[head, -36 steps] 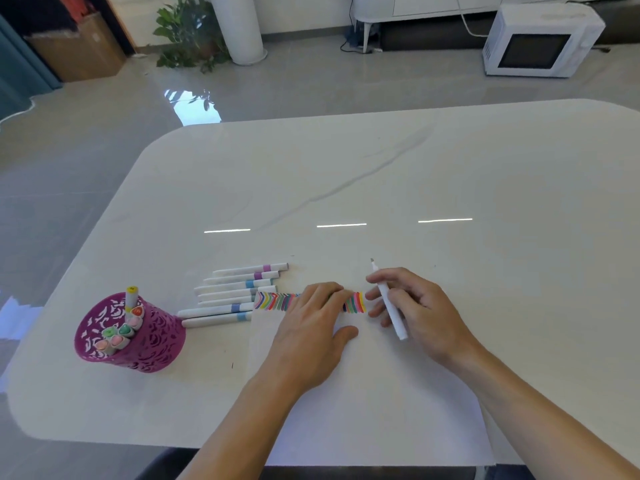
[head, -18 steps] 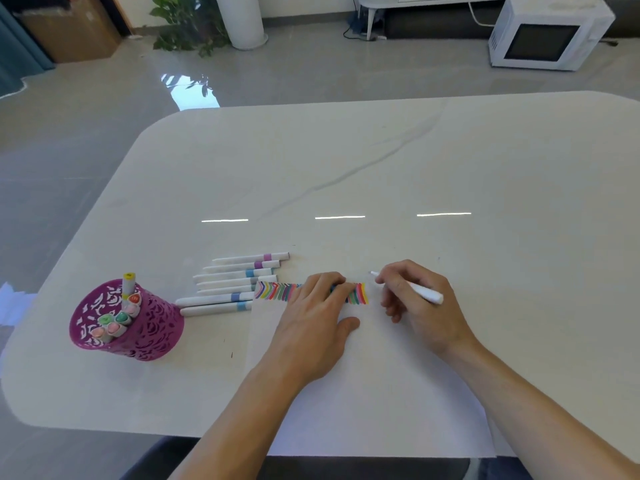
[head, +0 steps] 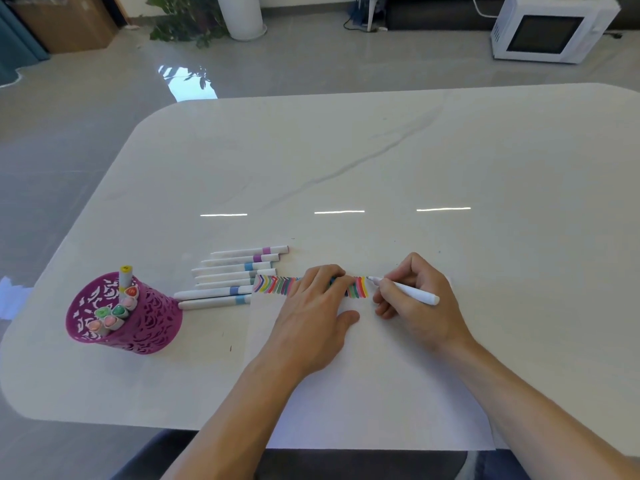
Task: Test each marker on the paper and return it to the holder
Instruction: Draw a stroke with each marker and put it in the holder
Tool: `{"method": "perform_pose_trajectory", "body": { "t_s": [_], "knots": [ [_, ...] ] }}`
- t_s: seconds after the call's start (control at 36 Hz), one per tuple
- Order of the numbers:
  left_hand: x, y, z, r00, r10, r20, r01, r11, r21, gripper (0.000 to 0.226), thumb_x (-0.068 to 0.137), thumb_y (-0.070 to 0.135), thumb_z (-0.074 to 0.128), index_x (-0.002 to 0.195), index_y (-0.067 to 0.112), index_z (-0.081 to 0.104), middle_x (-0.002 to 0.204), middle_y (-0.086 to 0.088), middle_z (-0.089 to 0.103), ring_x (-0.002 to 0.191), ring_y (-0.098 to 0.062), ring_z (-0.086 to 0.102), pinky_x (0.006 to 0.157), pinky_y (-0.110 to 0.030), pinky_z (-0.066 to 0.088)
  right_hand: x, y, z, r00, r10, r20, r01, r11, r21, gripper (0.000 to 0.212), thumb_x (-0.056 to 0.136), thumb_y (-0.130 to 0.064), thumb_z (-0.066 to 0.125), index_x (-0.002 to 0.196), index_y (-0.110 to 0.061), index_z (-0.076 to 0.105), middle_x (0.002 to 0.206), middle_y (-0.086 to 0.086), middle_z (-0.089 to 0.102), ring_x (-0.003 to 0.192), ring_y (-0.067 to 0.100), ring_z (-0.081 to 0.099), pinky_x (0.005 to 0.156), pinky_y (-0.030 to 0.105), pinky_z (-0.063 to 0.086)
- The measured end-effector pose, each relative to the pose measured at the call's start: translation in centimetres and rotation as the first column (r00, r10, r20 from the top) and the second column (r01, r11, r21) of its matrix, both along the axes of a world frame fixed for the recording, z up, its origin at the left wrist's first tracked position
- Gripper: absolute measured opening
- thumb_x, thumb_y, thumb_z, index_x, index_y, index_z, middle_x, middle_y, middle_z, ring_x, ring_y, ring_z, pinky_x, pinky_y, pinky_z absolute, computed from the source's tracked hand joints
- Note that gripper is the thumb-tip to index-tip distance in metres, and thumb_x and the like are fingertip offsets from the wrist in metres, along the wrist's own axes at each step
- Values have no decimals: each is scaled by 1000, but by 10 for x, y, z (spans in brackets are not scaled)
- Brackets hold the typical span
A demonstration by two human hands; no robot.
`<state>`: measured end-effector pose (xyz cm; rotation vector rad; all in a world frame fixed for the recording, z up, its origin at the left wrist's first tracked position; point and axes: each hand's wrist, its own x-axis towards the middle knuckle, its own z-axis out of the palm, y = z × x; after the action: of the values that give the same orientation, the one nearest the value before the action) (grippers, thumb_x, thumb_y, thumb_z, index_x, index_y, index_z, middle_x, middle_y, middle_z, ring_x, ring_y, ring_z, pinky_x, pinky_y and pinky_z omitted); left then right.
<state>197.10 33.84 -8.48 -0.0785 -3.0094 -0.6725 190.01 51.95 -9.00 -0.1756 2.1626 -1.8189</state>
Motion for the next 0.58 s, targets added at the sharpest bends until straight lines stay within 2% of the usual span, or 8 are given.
{"method": "perform_pose_trajectory", "body": {
  "t_s": [0.08,0.19,0.42,0.53,0.58],
  "knots": [
    [0,0,0,1000,2,6,-2,1000,-2,47,92,35,66,137,23,54,137,7,46,131,-13,36,110,-28,32,1,0,0,1000,6,-10,-6,1000,11,22,90,-20,73,85,-6,57,72,10,76,64,28,74,61,36,62],
    [0,0,1,1000,0,10,0,1000,-9,48,93,35,65,137,22,53,137,7,46,132,-13,36,110,-28,31,0,-1,-2,1000,17,-18,-16,999,46,21,94,-17,74,85,-9,57,73,8,76,64,28,74,62,39,62],
    [-1,1,2,1000,-3,25,3,999,-34,49,94,37,62,140,23,51,139,9,44,132,-12,34,110,-26,29,-1,-1,-4,1000,16,-4,-16,997,74,26,93,-17,74,83,-5,54,69,8,74,61,25,72,56,30,59],
    [-1,1,1,1000,-4,30,5,999,-54,50,95,38,61,141,23,49,140,9,42,133,-12,33,110,-26,29,-1,-1,-3,1000,16,-6,-16,996,85,28,92,-16,76,81,-4,53,66,9,73,59,30,70,52,28,57],
    [-2,1,1,999,-2,32,3,998,-57,50,95,38,60,141,23,48,140,9,42,133,-12,32,110,-26,29,-1,-1,-3,1000,17,-4,-17,996,89,29,91,-14,77,78,-5,52,64,9,72,55,26,68,51,26,55]
  ]
}}
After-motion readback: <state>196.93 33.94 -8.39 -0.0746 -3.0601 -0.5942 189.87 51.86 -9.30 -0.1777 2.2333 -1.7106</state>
